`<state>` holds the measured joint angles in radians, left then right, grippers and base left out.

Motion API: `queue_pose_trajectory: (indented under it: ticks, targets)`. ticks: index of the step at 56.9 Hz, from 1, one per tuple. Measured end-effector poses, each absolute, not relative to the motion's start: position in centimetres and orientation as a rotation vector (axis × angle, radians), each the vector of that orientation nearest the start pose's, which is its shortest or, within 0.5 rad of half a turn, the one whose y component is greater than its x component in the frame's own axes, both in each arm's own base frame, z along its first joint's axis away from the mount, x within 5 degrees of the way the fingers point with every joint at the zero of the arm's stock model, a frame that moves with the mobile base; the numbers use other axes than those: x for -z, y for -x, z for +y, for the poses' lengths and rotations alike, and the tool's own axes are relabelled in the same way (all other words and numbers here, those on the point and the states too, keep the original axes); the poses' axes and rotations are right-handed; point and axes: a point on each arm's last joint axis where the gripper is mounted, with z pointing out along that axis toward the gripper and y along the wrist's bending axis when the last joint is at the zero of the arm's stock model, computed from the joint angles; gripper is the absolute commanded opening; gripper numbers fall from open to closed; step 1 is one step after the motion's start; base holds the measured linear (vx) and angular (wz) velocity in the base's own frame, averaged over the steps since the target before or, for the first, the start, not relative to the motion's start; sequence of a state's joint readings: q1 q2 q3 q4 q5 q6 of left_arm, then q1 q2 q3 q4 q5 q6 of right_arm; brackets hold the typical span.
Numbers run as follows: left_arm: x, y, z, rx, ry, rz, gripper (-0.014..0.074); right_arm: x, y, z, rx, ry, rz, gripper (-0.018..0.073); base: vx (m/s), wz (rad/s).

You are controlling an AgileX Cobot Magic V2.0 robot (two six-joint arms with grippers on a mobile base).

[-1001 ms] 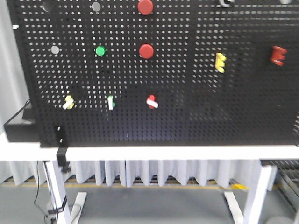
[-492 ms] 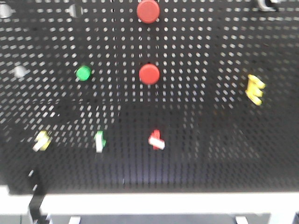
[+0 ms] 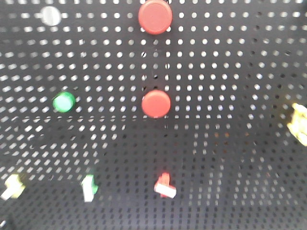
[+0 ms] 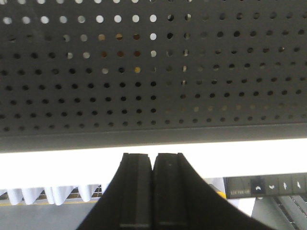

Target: Rotate knob clockwise with right arm

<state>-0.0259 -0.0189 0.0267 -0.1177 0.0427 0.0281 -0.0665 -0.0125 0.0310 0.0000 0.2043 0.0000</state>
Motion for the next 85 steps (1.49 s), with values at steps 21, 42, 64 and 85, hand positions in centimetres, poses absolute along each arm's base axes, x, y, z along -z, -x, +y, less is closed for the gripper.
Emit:
queue_pose_trajectory:
  ticks: [21, 42, 64, 85]
  targets:
    - [-20.1, -5.6, -0.2, 0.096, 0.045, 1.534, -0.0006, -18.5, -5.6, -0.4, 0.050, -0.057, 1.706, -0.0009, 0.04, -0.02]
    - [-20.1, -5.6, -0.2, 0.096, 0.045, 1.534, -0.0006, -18.9, -5.6, -0.4, 0.050, -0.055, 1.663, -0.0009, 0.00, 0.00]
    - [-20.1, -5.6, -0.2, 0.096, 0.045, 1.534, -0.0006, -27.7, -4.3, -0.3, 0.103, -0.010, 1.329, -0.0009, 0.00, 0.00]
    - [-20.1, -5.6, -0.2, 0.096, 0.045, 1.534, -0.0006, -46.9, -6.6, -0.7, 0.222, 0.045, 1.253, -0.0009, 0.00, 0.00]
